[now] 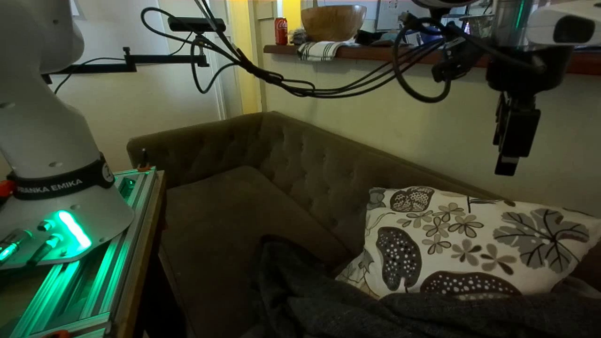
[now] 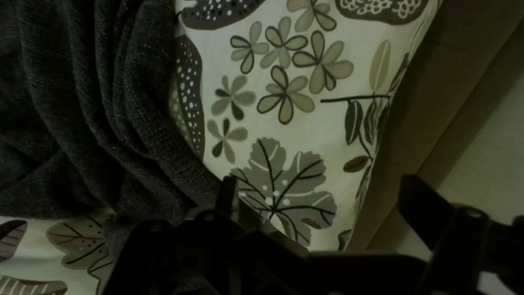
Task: Push the pillow on the left to the left.
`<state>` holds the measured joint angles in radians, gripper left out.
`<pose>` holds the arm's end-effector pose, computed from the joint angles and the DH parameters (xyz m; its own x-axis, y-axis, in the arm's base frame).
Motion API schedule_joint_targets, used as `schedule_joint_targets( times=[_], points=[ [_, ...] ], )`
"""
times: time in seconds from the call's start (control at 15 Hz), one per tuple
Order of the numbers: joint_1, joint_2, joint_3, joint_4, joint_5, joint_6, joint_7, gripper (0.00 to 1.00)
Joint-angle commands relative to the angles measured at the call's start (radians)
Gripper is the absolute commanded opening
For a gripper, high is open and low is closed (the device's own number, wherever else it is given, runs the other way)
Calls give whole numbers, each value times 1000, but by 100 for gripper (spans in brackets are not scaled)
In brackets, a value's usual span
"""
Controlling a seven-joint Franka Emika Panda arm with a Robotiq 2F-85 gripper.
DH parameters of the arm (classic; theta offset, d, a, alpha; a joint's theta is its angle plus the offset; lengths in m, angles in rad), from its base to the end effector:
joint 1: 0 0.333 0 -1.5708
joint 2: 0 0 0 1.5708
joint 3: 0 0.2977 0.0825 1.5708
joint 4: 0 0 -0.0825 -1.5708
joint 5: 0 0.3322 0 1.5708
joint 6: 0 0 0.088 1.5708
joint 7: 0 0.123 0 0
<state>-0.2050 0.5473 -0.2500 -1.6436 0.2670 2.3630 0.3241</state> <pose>0.5975 -0.2613 0.3213 0.6031 -0.7838 0.1484 -0.7706 -0.6205 -0.1457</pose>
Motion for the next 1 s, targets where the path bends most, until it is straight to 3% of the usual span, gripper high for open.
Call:
schedule_joint_targets(
  times=[0.0,0.6,0.93],
  points=[
    [-19,154,15,209,-15,-32,84,100],
    [-72,438,23,630,-9,-209,230,100],
    [-97,569,26,775,-23,-204,256,100]
  ],
)
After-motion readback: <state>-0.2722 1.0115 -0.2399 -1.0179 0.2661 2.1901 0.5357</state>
